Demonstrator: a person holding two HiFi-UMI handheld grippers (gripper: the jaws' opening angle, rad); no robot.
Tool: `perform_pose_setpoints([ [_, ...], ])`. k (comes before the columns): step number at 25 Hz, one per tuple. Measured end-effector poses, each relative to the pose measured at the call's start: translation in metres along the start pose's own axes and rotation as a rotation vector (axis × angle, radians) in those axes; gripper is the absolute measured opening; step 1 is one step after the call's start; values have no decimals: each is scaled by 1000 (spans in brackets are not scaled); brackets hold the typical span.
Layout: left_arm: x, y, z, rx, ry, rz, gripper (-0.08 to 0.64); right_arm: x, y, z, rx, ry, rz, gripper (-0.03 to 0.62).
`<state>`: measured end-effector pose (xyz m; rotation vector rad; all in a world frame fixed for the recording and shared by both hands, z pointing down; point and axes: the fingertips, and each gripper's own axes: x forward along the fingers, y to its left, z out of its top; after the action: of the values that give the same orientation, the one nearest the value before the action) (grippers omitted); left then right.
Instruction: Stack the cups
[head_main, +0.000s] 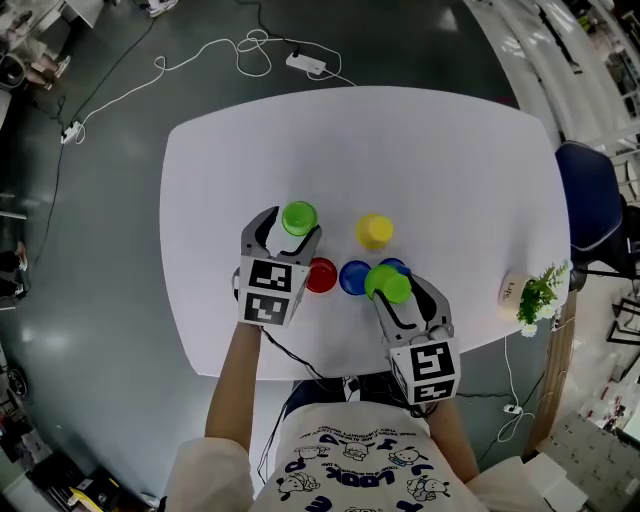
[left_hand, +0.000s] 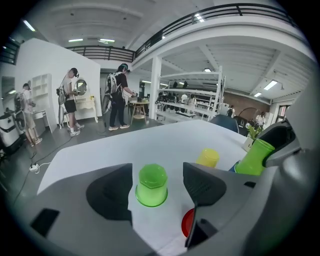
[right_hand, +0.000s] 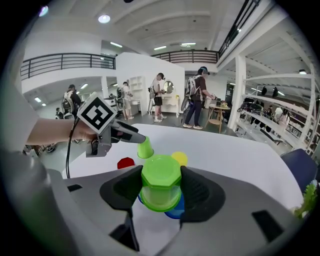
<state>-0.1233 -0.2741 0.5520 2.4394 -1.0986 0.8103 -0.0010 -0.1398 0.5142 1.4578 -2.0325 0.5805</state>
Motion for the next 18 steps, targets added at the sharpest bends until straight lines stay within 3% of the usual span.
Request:
perform_pose_setpoints([
  [18, 37, 6, -27, -17, 110, -28, 296, 4, 5, 1, -11, -5, -24, 258],
])
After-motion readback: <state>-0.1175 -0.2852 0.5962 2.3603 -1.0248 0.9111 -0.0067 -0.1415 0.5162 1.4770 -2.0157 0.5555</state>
